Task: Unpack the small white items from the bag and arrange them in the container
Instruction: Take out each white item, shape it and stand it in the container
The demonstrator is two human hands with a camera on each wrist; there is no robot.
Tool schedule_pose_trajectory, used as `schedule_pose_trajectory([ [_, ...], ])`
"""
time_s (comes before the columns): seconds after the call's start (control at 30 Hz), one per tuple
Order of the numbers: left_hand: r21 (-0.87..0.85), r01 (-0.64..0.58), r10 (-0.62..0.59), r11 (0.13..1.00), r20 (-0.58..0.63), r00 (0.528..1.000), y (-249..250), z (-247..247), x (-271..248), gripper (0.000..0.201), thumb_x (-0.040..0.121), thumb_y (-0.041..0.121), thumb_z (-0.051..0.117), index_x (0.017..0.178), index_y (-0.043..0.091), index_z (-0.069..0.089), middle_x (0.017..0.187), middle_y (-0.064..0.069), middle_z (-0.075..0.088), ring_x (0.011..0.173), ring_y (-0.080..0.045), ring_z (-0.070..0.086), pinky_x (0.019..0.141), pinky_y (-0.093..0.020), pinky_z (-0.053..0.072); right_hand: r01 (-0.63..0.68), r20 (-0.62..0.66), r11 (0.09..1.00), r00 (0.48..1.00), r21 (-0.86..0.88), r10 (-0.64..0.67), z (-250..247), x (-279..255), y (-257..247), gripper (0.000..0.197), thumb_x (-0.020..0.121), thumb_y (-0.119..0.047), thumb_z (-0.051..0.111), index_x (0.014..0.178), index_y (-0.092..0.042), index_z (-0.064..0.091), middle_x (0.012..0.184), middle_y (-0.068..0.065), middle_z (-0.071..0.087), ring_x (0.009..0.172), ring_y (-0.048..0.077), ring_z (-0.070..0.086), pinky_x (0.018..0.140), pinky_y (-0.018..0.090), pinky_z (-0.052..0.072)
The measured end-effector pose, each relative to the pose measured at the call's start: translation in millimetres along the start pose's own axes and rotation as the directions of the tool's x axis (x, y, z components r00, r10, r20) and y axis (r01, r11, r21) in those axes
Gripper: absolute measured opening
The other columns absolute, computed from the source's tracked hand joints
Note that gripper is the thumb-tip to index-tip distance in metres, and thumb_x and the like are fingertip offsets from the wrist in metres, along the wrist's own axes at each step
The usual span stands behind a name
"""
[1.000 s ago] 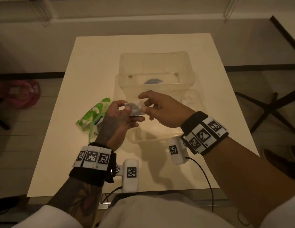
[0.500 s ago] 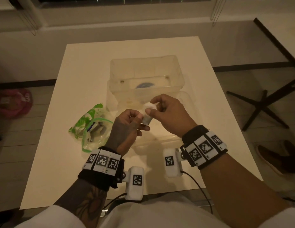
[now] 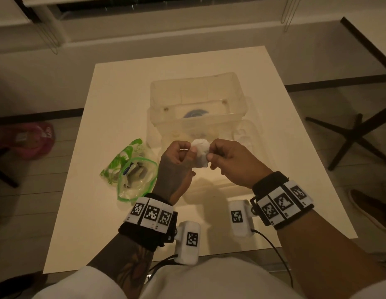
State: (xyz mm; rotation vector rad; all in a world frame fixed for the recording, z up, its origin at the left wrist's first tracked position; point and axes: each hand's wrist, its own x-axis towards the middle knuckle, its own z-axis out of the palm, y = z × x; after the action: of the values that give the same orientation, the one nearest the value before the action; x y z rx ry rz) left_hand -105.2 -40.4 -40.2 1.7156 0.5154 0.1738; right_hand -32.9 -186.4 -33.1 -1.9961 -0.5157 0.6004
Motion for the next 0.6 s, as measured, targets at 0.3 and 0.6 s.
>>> schedule_pose_trajectory([
  [0.3,-0.139,0.082,-0.08,0.987,0.021,0.997,9,1,-4,0.013,0.099,0.017,0.051,0.097,0.009,0.061,0.09,-0.009,0.072,0.074,-0.015,0.071,0.057,-0.029,0.053,-0.001,-0.037,0.998,0.999,0.06,0.003,-2,-7,-3,0.012,0.101,-0.02,0.044,0.096,-0.016,0.055,0.082,0.001,0.067,0.069,0.013,0.063,0.063,0.034,0.05],
  [0.6,-0.116,0.005,-0.01,0.993,-0.04,0.999,9,2,-6,0.015,0.093,0.017,0.063,0.093,0.003,0.064,0.086,-0.012,0.072,0.073,-0.017,0.073,0.06,-0.032,0.06,0.069,-0.088,0.992,0.994,0.103,-0.06,1,-9,-3,0.014,0.099,-0.012,0.05,0.09,-0.005,0.057,0.066,-0.008,0.062,0.052,-0.001,0.054,0.053,0.011,0.04],
])
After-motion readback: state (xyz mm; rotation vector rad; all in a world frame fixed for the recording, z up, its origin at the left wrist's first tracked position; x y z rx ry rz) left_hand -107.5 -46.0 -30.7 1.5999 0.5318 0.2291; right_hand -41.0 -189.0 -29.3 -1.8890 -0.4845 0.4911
